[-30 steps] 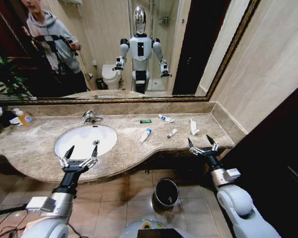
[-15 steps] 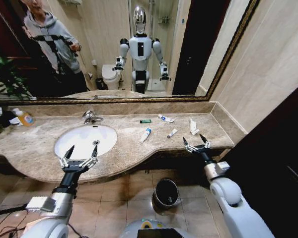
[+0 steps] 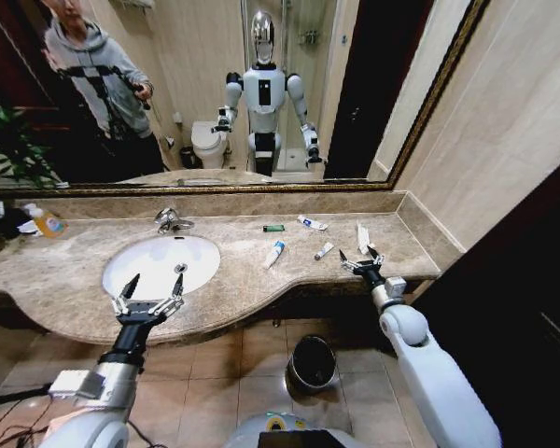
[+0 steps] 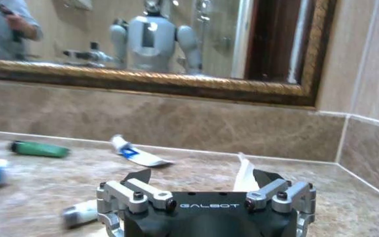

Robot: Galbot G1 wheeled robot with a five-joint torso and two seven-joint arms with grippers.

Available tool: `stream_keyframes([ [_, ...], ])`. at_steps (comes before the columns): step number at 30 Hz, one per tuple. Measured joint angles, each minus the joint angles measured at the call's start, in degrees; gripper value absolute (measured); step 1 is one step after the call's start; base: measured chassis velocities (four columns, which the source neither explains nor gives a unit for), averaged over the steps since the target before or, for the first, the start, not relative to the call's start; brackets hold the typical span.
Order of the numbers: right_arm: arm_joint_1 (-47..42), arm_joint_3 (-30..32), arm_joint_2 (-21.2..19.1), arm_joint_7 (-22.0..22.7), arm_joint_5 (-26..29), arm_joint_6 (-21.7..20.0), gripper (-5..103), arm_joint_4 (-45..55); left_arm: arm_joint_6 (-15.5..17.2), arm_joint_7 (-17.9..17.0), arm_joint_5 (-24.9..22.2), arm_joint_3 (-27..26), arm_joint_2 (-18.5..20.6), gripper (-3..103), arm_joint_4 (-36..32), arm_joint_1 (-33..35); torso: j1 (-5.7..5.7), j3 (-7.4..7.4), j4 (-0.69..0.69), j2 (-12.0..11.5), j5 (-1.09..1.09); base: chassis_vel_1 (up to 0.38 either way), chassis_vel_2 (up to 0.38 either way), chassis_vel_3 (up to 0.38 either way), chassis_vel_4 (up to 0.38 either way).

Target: Pick up the trash from the sink and place it in the trash bin.

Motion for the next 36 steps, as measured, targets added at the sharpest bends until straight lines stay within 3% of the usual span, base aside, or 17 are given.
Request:
stream_keyframes([
  [12,7.24,-0.04,0.64,1.03,1.08,-0.36,100,-11.96,0.0,0.0,0.0,0.0,0.0,100,0.0,0.0,0.0,0.0,-0.01,0.0,0.01,0.0,0.0,0.0,0.0],
  [30,12.19,-2.98,1.96,1.15,1.67,-0.72,102,-15.01,0.0,0.0,0.0,0.0,0.0,100,0.0,0.0,0.0,0.0,-0.01,0.0,0.0,0.0,0.0,0.0,0.0],
  [36,14.11,-3.47,2.85,1.64,1.58,-0.68,88,-17.24,0.0,0.0,0.0,0.0,0.0,100,0.0,0.0,0.0,0.0,-0.01,0.0,0.0,0.0,0.0,0.0,0.0],
])
